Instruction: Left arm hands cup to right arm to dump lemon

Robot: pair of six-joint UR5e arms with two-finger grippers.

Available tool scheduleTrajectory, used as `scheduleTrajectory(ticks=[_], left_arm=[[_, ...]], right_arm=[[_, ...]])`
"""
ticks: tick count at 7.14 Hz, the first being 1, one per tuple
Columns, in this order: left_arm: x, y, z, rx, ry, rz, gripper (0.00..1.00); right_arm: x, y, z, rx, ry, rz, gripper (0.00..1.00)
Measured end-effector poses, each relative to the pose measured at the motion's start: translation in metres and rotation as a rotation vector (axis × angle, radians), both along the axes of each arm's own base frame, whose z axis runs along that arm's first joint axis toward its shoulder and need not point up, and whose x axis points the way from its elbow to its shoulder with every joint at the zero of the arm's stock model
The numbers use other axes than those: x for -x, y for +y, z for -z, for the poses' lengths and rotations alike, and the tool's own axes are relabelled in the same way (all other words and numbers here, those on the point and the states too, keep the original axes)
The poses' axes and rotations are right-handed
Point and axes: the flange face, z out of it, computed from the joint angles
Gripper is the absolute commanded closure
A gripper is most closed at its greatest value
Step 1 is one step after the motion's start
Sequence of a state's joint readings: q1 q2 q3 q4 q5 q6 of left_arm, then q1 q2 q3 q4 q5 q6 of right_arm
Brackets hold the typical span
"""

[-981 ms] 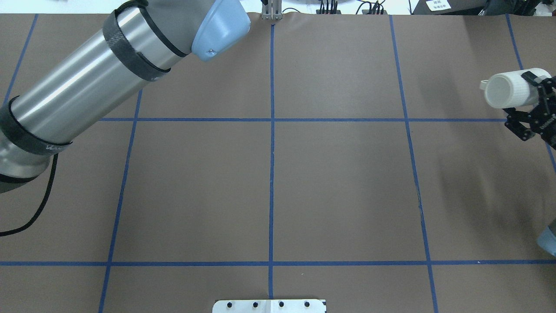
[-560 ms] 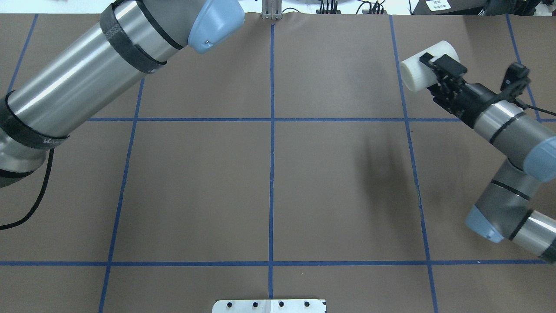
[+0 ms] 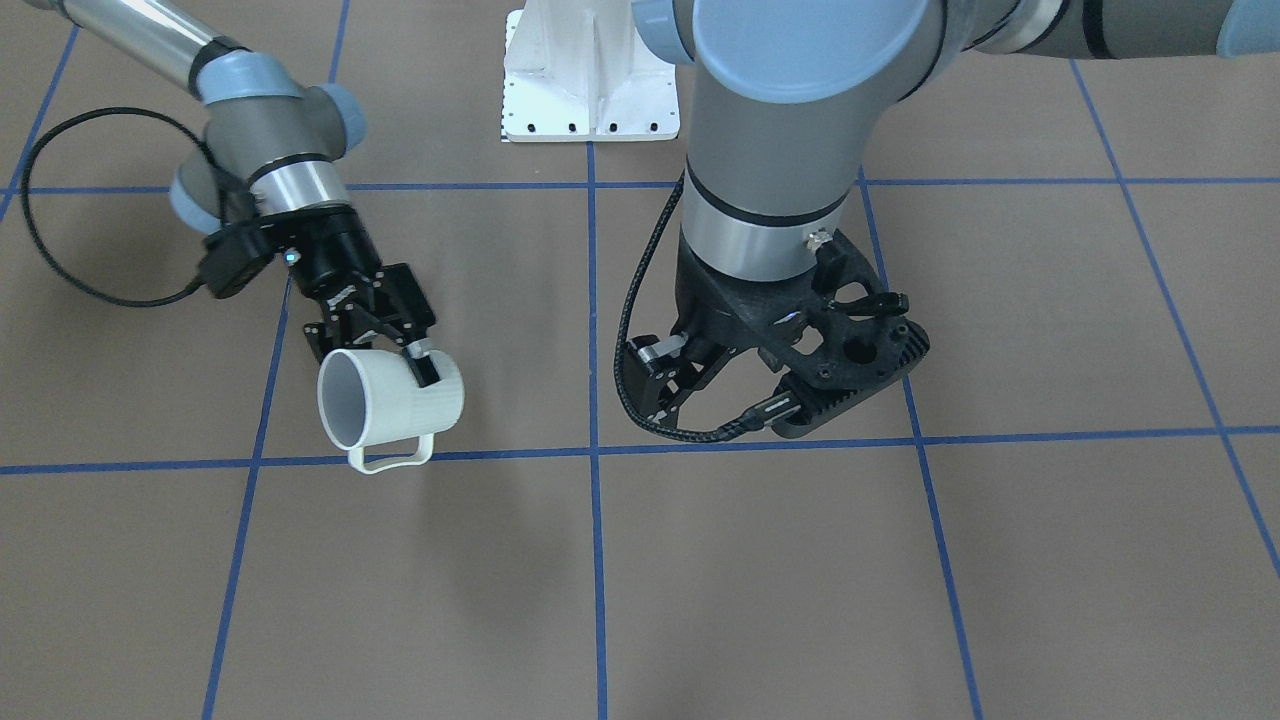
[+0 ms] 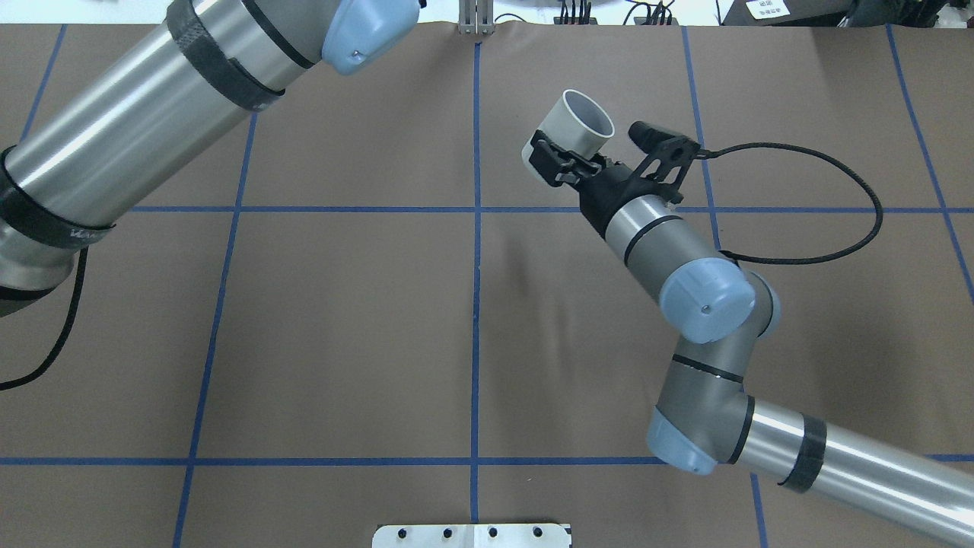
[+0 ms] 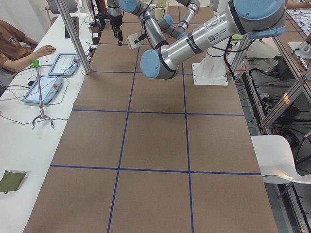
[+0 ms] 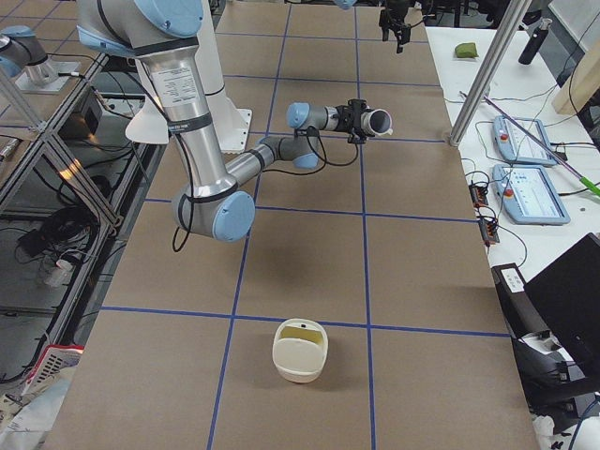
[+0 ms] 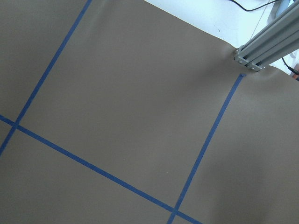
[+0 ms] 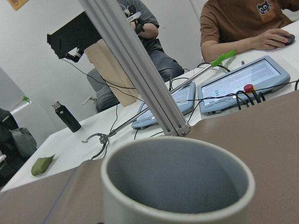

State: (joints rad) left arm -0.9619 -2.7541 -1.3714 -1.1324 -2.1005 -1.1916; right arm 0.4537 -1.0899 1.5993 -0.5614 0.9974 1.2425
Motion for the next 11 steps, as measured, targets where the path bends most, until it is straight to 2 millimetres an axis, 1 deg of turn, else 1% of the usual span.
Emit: scheduleTrajectory(ticks=[1, 2, 3, 4, 5, 6, 7, 8, 9, 10, 11], left_arm=[[0.001, 0.003, -0.004, -0.03, -0.03, -0.076, 0.0], [0.0, 0.008, -0.006, -0.053, -0.04, -0.144, 0.02], [-0.005, 0.016, -0.004, -0.059, -0.018, -0.199, 0.08], [-0.01, 0.025, 0.0, -0.045, 0.028, -0.241, 0.08], [-0.016, 0.034, -0.001, -0.018, 0.081, -0.279, 0.07], [-0.023, 0.043, -0.008, 0.007, 0.125, -0.314, 0.03], [-0.03, 0.061, -0.018, 0.019, 0.167, -0.353, 0.0], [-0.04, 0.086, -0.028, 0.017, 0.193, -0.394, 0.0], [-0.053, 0.109, -0.033, 0.02, 0.203, -0.422, 0.01], [-0.065, 0.123, -0.034, 0.03, 0.209, -0.434, 0.03], [-0.073, 0.129, -0.035, 0.029, 0.216, -0.439, 0.07]], right_arm=[[0.027, 0.021, 0.021, -0.061, 0.123, -0.005, 0.67], [0.046, 0.042, 0.037, -0.123, 0.215, -0.003, 0.64], [0.06, 0.059, 0.05, -0.176, 0.281, 0.009, 0.63], [0.068, 0.07, 0.056, -0.211, 0.324, 0.021, 0.63], [0.072, 0.076, 0.059, -0.232, 0.352, 0.026, 0.63], [0.075, 0.078, 0.06, -0.24, 0.37, 0.013, 0.63], [0.075, 0.081, 0.061, -0.239, 0.383, -0.022, 0.63], [0.077, 0.086, 0.061, -0.235, 0.391, -0.059, 0.63], [0.079, 0.094, 0.06, -0.231, 0.397, -0.086, 0.63], [0.083, 0.103, 0.058, -0.228, 0.405, -0.106, 0.62], [0.087, 0.114, 0.055, -0.227, 0.413, -0.115, 0.62]])
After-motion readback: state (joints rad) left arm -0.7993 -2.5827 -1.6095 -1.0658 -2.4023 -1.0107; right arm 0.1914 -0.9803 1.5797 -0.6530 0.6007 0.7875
